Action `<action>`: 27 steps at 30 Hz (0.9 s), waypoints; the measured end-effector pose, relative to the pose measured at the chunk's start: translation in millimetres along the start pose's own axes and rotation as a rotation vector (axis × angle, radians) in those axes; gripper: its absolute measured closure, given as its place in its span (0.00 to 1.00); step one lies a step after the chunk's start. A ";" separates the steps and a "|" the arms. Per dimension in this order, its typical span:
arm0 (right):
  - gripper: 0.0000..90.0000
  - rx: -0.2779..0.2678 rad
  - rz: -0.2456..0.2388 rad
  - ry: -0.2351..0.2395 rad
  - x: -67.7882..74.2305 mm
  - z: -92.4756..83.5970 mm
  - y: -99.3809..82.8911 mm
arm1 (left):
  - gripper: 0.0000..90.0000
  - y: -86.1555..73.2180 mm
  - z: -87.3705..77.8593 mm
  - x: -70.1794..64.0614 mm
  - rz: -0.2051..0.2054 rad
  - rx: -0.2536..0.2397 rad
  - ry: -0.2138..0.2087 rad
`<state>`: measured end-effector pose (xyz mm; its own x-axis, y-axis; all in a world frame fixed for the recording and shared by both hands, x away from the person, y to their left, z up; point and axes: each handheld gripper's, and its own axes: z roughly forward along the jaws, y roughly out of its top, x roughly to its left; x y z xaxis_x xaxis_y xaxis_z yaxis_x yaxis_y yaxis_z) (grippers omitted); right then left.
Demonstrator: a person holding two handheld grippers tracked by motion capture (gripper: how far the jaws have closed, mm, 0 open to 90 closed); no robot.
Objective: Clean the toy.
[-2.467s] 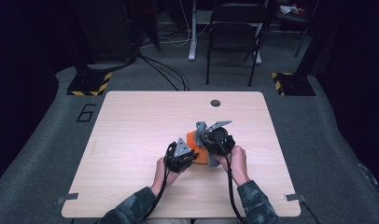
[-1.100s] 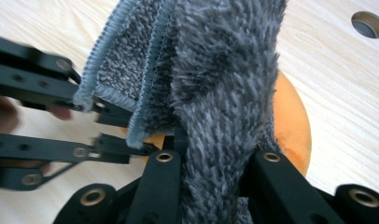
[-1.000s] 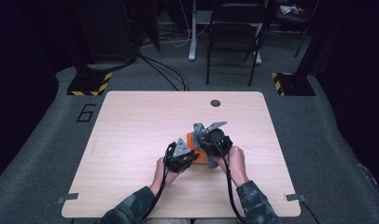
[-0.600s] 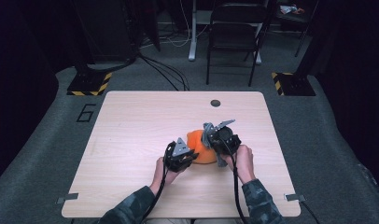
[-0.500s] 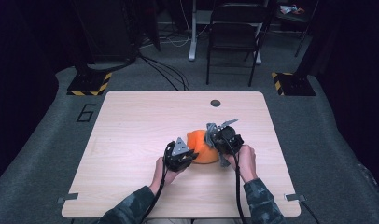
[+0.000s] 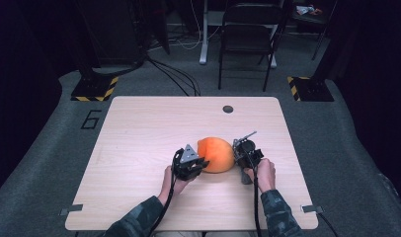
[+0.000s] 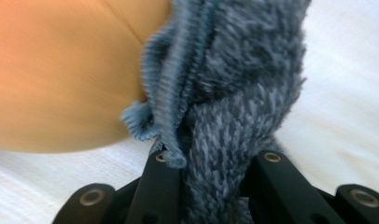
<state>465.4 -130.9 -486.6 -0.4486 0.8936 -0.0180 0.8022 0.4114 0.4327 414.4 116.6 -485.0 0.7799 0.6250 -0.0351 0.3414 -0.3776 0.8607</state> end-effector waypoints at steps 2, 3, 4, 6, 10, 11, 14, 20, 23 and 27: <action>0.87 -0.003 0.024 0.027 -4.8 -2.9 0.9 | 0.88 0.0 0.4 0.6 0.001 -0.006 0.004; 0.87 -0.002 0.026 0.024 -6.9 -6.7 2.0 | 0.88 -0.2 0.4 0.8 -0.003 -0.010 0.007; 0.87 -0.012 0.032 0.020 -8.5 -10.3 2.8 | 0.88 -0.2 0.0 2.1 -0.003 -0.005 0.002; 0.87 -0.050 0.049 0.020 -13.9 -24.8 5.3 | 0.87 -0.7 -0.4 2.7 -0.013 -0.010 0.005; 0.87 -0.150 0.045 0.070 -8.3 -58.3 12.8 | 0.87 -0.4 -0.8 2.3 -0.010 -0.008 0.014; 0.87 -0.172 0.028 0.076 -3.8 -63.6 14.8 | 0.87 -0.5 -0.5 2.5 -0.011 -0.012 0.012; 0.87 -0.179 -0.013 0.141 7.5 -66.3 18.9 | 0.85 -0.7 -0.8 3.8 -0.013 -0.014 0.014; 0.87 -0.191 0.042 0.161 7.4 -42.3 15.5 | 0.54 -0.9 -5.1 -1.9 0.027 -0.003 0.098; 0.87 -0.213 0.044 0.142 6.3 -40.6 14.2 | 0.47 -3.0 0.4 -7.6 0.060 0.014 0.130; 0.86 -0.215 0.035 0.135 8.8 -40.2 14.6 | 0.65 -5.9 8.3 -8.6 0.081 0.028 0.156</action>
<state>457.3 -124.3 -444.2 -0.4823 0.8685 0.1147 0.7226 0.3203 0.6126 410.1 107.8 -494.0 0.7151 0.6895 0.1150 0.2970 -0.4486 0.8429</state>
